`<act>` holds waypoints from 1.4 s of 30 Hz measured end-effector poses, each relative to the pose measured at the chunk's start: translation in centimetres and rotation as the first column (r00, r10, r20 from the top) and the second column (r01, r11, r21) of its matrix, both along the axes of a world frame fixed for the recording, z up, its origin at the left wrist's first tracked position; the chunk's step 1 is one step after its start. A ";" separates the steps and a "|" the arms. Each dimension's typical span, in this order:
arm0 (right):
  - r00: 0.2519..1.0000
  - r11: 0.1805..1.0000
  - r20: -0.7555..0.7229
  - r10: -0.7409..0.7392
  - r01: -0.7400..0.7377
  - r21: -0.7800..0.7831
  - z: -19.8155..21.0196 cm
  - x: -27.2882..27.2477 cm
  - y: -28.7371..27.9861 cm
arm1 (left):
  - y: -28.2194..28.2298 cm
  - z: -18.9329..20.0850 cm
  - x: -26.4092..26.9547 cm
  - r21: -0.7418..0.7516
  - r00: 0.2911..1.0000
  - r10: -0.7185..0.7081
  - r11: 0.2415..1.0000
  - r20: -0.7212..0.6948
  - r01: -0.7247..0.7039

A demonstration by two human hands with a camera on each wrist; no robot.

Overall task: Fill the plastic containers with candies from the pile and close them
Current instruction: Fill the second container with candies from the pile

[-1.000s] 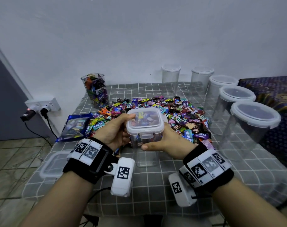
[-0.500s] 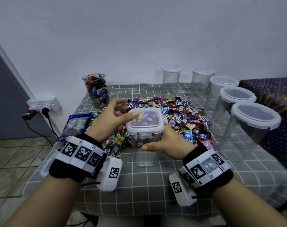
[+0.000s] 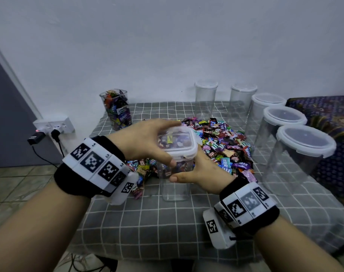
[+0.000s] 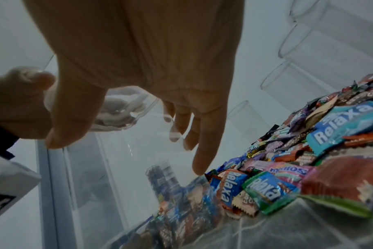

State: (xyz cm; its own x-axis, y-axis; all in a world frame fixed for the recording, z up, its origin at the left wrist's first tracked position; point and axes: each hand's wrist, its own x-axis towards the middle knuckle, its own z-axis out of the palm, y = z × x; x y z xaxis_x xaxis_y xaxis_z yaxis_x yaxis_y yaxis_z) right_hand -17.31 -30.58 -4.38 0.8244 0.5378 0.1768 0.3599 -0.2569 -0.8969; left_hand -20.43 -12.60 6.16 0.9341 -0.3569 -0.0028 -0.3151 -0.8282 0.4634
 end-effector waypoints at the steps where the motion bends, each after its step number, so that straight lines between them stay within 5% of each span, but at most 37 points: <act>1: 1.000 1.000 -0.018 -0.003 0.003 0.001 0.1 -0.1 -0.1 | 0.2 0.4 -0.2 -0.038 1.000 0.013 0.999 0.027 -0.012; 5: 0.999 0.999 -0.037 -0.022 0.021 -0.033 0.6 -0.7 -0.3 | 2.3 2.4 -1.4 -0.134 0.981 0.120 0.986 0.154 -0.100; 10: 0.999 0.996 -0.040 -0.021 0.018 -0.088 1.3 -1.1 -0.4 | 7.6 2.4 -4.3 -0.109 0.918 0.378 0.924 0.118 -0.367; 15: 0.997 0.998 -0.073 -0.011 0.007 -0.064 1.4 -1.2 -0.3 | 12.7 -2.1 -6.4 0.097 0.703 0.705 0.696 0.097 -0.711; 21: 0.997 0.997 -0.062 -0.046 0.042 -0.064 1.1 -1.2 -0.2 | 14.7 -8.0 -8.1 0.385 0.547 0.837 0.503 0.006 -0.774; 33: 0.997 0.996 -0.041 -0.066 0.063 -0.070 1.4 -1.9 -0.2 | 13.9 -11.3 -7.9 0.608 0.575 0.817 0.435 0.044 -0.665; 42: 0.998 0.988 0.037 -0.049 0.054 -0.145 0.5 -1.5 -0.4 | 13.6 -8.7 -7.2 0.600 0.659 0.749 0.496 0.072 -0.628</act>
